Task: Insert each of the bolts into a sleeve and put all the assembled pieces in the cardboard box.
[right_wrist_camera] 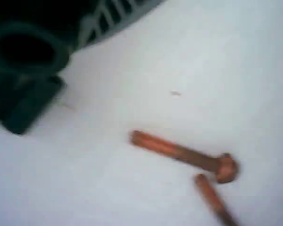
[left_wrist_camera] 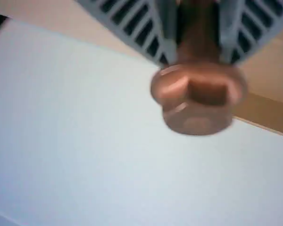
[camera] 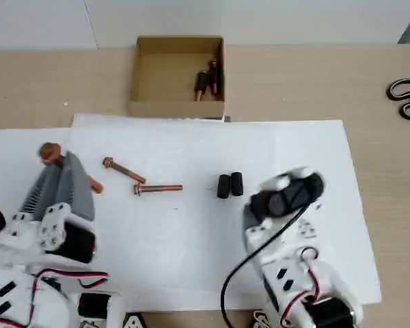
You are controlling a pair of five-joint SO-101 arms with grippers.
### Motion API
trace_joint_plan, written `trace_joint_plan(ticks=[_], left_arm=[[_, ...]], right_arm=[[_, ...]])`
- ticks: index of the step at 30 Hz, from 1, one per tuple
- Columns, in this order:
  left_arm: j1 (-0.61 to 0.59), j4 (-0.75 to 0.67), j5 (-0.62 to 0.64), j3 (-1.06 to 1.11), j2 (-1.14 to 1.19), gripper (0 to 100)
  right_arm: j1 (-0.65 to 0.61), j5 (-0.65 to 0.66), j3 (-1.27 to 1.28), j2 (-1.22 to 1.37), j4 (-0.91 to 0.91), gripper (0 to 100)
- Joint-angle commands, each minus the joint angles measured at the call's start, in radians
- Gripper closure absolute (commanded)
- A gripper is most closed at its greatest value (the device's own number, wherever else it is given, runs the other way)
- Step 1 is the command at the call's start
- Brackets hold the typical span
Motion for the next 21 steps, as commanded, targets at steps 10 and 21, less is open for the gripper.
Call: trace_joint_plan(ticks=[10,21], left_arm=[[0.327,-0.124,0.112,0.125,-0.017,99],[0.477,-0.120,0.112,0.231,-0.023,99]], right_arm=[[-0.236,0.014,0.020,-0.018,-0.030,99.6],[-0.401,0.014,0.008,-0.018,-0.054,99.6]])
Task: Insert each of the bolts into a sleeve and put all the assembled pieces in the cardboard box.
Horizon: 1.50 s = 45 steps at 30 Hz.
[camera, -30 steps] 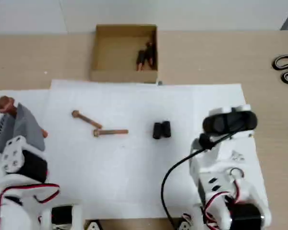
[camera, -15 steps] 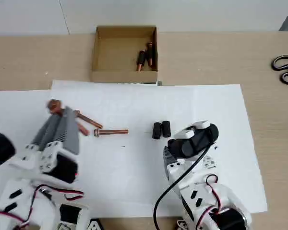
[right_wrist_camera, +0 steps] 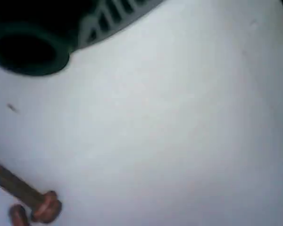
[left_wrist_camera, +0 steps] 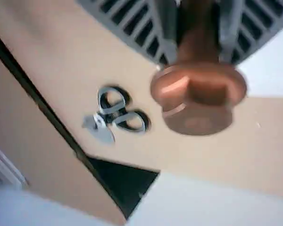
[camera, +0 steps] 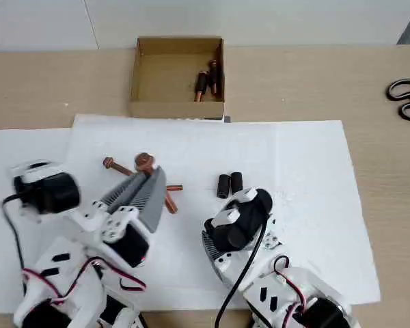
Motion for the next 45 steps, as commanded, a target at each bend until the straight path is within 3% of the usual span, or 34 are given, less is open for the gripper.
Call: trace_joint_plan(ticks=[1,12,21,45], left_arm=[[0.035,-0.026,0.005,0.007,-0.008,99],[0.061,-0.035,0.005,0.062,-0.008,99],[0.071,-0.163,0.002,0.139,-0.008,99],[0.114,-0.115,0.005,0.203,-0.008,99]], right_arm=[[-0.033,0.009,-0.017,-0.007,-0.059,99.6],[-0.044,0.011,-0.014,-0.007,-0.136,99.6],[-0.045,0.087,-0.017,-0.007,-0.173,99.6],[-0.045,0.086,-0.014,-0.007,-0.211,99.6]])
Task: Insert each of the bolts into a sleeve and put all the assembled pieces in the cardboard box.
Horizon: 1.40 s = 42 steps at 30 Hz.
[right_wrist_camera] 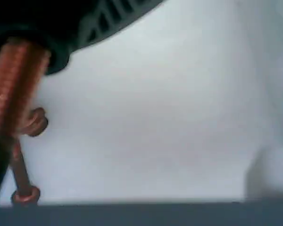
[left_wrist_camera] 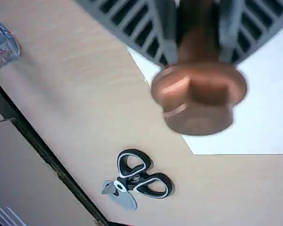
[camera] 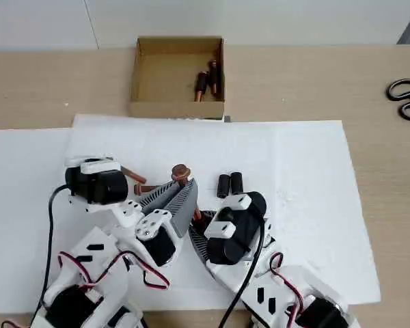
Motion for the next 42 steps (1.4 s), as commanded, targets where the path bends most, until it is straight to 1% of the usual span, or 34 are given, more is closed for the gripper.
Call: trace_joint_plan(ticks=[1,5,10,14,18,21,27,29,32,34,38,42], left_arm=[[0.002,0.025,0.005,-0.002,0.002,99],[0.005,0.057,0.005,-0.008,0.002,99],[0.097,0.164,-0.002,-0.054,0.002,99],[0.140,0.239,-0.080,-0.087,0.002,99],[0.167,0.305,-0.100,-0.084,0.002,99],[0.180,0.327,-0.100,-0.084,0.002,99],[0.178,0.324,-0.101,-0.084,0.002,99],[0.176,0.327,-0.101,-0.084,0.002,96],[0.176,0.341,-0.101,-0.084,0.003,85],[0.175,0.356,-0.101,-0.084,0.008,79],[0.167,0.361,-0.103,-0.088,0.008,79],[0.091,0.358,-0.164,-0.090,0.008,79]], right_arm=[[-0.002,0.012,-0.017,-0.008,-0.039,99.6],[-0.002,0.012,-0.017,-0.008,-0.038,99.6],[-0.001,0.012,-0.017,-0.008,-0.035,99.6],[0.001,0.012,-0.017,-0.008,-0.035,99.6],[0.001,0.012,-0.017,-0.008,-0.038,99.6],[0.001,0.012,-0.017,-0.008,-0.039,99.6],[0.001,0.012,-0.017,-0.008,-0.036,99.6],[0.001,0.012,-0.017,-0.008,-0.035,99.6],[0.001,0.012,-0.017,-0.008,-0.035,99.6],[0.001,0.012,-0.017,-0.008,-0.033,99.6],[0.002,0.012,-0.017,-0.008,-0.033,99.6],[0.002,0.012,-0.017,-0.008,-0.033,99.6]])
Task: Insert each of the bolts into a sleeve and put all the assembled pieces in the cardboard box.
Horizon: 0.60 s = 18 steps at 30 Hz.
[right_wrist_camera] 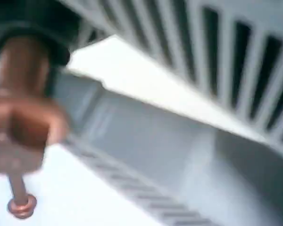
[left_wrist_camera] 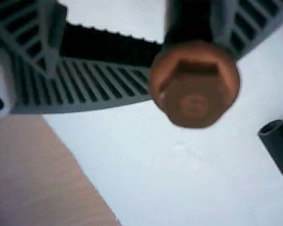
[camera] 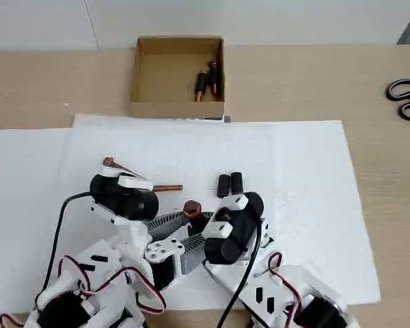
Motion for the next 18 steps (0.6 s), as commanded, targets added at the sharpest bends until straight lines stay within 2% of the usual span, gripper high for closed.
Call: trace_joint_plan(ticks=[1,8,15,18], left_arm=[[-0.064,0.021,-0.055,-0.016,0.009,79],[-0.186,0.025,-0.137,-0.027,0.005,79],[-0.190,0.061,-0.135,-0.137,0.009,79],[-0.226,0.068,-0.138,-0.194,0.009,85]], right_arm=[[0.004,0.008,-0.020,-0.010,-0.031,99.6],[0.005,0.008,-0.018,-0.010,-0.031,99.6],[0.005,0.008,0.008,-0.010,-0.033,99.6],[0.007,0.008,0.009,-0.010,-0.033,99.6]])
